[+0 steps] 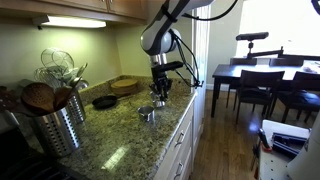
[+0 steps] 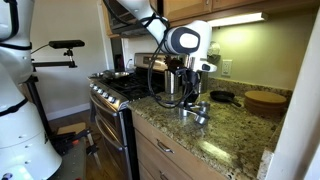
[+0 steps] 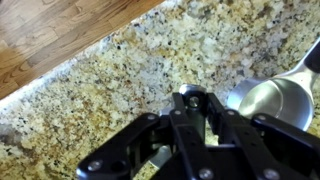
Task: Remove the medium measuring cup from the large cup then remove the small measuring cup from the medium cup
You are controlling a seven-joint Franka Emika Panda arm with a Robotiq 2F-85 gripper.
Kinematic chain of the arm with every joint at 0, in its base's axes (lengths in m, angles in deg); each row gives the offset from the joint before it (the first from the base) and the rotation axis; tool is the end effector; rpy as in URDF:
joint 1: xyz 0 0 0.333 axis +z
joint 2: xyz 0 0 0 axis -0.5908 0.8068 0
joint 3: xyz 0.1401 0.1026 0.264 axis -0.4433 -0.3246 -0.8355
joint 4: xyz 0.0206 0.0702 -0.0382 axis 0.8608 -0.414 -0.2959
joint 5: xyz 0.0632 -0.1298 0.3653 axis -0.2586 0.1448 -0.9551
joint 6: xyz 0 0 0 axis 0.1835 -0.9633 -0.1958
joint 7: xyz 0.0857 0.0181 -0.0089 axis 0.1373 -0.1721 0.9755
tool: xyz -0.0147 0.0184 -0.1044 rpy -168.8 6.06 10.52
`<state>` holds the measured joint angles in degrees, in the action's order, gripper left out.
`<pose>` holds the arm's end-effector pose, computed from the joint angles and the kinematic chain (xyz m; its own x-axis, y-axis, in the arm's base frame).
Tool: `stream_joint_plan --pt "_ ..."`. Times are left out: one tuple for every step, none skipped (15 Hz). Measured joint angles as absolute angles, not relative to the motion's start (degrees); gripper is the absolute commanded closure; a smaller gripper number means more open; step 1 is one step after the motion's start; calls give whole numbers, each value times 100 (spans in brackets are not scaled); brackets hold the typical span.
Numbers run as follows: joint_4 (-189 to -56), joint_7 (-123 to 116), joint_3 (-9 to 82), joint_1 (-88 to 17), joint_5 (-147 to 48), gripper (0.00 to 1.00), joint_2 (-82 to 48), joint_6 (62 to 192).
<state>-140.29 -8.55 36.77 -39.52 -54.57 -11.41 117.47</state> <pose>0.6033 -0.0759 0.2817 0.9383 -0.3214 -0.1277 -0.3219 -0.9466 0.0173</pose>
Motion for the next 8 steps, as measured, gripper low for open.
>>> stream_joint_plan --pt "-14029 -859 3676 -3940 -5455 88 -1161 11747" --pt "-14029 -861 3676 -3929 -5455 88 -1177 11747" --pt "-14029 -862 3675 -3919 -5454 88 -1185 11747" --pt "-14029 -862 3675 -3912 -5454 88 -1189 11747" --pt "-14029 -862 3675 -3906 -5454 88 -1190 11747" --pt "-14028 -862 3674 -3899 -5453 89 -1190 11747" --pt "-14025 -862 3674 -3890 -5448 88 -1191 11747" --pt "-14022 -862 3674 -3876 -5429 88 -1191 11747"
